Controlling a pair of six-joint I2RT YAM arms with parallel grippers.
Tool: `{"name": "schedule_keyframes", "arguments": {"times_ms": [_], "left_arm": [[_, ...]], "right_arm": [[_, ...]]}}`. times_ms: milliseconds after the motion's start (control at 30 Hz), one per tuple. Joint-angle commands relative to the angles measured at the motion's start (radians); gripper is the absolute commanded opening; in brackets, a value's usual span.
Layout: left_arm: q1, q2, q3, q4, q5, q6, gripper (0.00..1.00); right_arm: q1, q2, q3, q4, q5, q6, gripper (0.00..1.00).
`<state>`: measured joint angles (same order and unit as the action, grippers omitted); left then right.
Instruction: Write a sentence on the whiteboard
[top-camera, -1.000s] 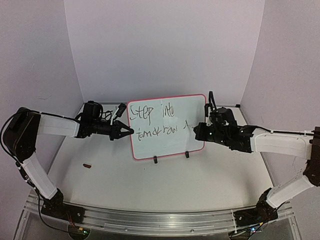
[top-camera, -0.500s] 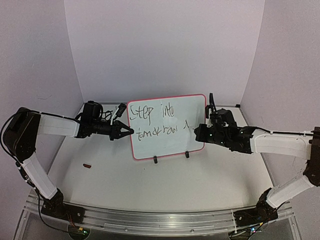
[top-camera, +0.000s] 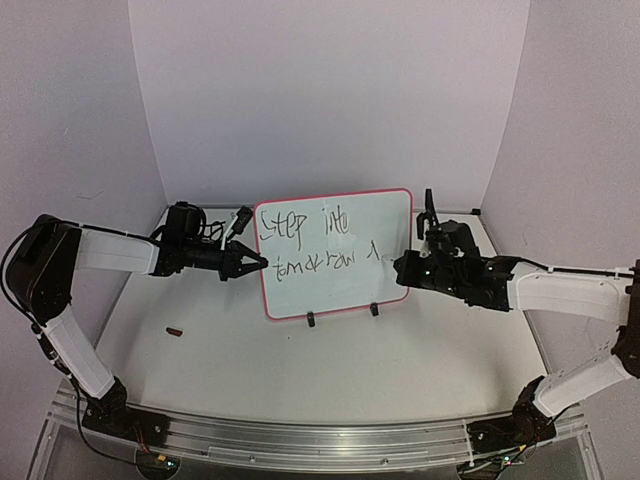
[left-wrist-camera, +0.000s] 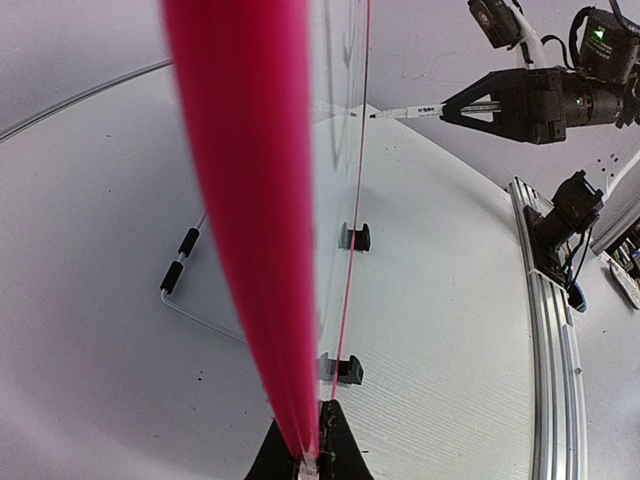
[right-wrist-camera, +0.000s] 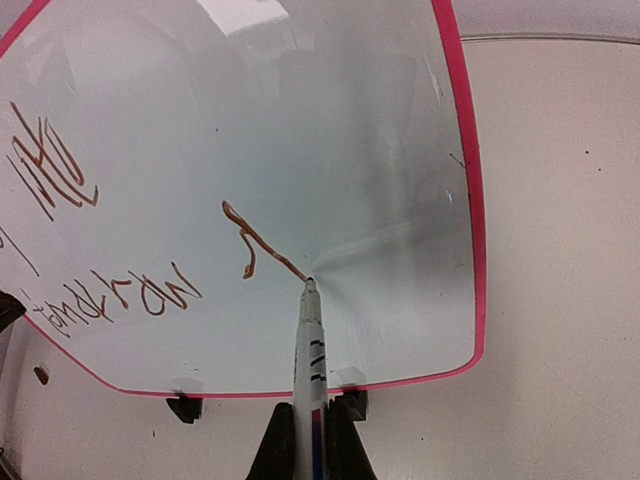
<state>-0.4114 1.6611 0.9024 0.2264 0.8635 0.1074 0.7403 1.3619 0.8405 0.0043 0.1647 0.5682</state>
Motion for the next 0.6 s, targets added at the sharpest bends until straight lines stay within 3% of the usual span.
{"name": "schedule_keyframes", "arguments": {"times_ms": [0, 567], "left_arm": [[-0.003, 0.002, -0.014, -0.059, -0.139, 0.049, 0.0], [-0.004, 0.003, -0.016, -0.059, -0.141, 0.049, 0.0]], "right_arm": [[-0.004, -0.063, -0.001, 0.01, 0.047, -0.005, 0.0], [-0.005, 0.022, 0.083, 0.011, 0.06, -0.058, 0.0]]}}
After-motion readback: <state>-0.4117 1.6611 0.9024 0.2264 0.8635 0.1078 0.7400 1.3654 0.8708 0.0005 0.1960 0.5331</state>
